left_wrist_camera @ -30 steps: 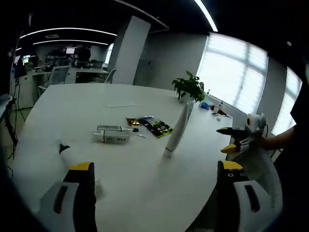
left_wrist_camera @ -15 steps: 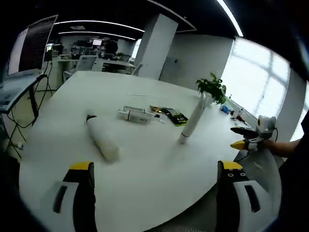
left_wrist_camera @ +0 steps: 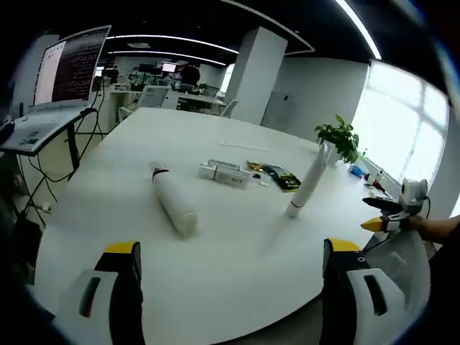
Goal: Arrange the skincare products in the storage area until every visible bottle or jar stands upright without overlapping.
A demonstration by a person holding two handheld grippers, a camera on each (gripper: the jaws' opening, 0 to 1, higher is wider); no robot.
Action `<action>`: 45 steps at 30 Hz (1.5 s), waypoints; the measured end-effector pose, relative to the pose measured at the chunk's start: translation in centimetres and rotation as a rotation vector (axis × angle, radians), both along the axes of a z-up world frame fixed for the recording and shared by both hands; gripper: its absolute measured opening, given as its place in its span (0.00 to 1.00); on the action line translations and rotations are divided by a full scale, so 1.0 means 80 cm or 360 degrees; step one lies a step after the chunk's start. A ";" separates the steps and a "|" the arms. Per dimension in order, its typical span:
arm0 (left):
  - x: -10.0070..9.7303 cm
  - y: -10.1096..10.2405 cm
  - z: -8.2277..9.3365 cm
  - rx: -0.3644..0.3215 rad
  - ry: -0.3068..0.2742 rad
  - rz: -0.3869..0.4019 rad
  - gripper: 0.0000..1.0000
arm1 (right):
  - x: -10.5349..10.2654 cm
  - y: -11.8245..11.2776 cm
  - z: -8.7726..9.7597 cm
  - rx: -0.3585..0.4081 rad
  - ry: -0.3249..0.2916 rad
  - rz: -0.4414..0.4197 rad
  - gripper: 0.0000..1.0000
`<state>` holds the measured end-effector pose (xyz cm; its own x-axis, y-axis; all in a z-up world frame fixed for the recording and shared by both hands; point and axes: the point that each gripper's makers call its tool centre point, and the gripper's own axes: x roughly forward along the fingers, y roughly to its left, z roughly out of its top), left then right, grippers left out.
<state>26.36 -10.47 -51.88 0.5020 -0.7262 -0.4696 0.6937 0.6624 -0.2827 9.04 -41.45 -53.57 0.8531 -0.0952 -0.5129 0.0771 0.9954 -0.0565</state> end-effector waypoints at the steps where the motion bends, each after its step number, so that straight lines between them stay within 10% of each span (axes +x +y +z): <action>1: -0.002 -0.001 0.000 -0.0001 0.0005 -0.0004 0.98 | 0.000 0.000 0.000 -0.0001 0.0003 0.0001 0.99; 17: 0.001 -0.007 -0.018 0.0063 0.0159 -0.0076 0.98 | -0.001 0.000 -0.006 0.0003 0.0031 0.0000 0.97; 45: 0.139 -0.053 -0.078 0.0445 0.0393 0.0296 0.64 | -0.009 0.007 -0.019 0.0067 0.0115 0.0007 0.94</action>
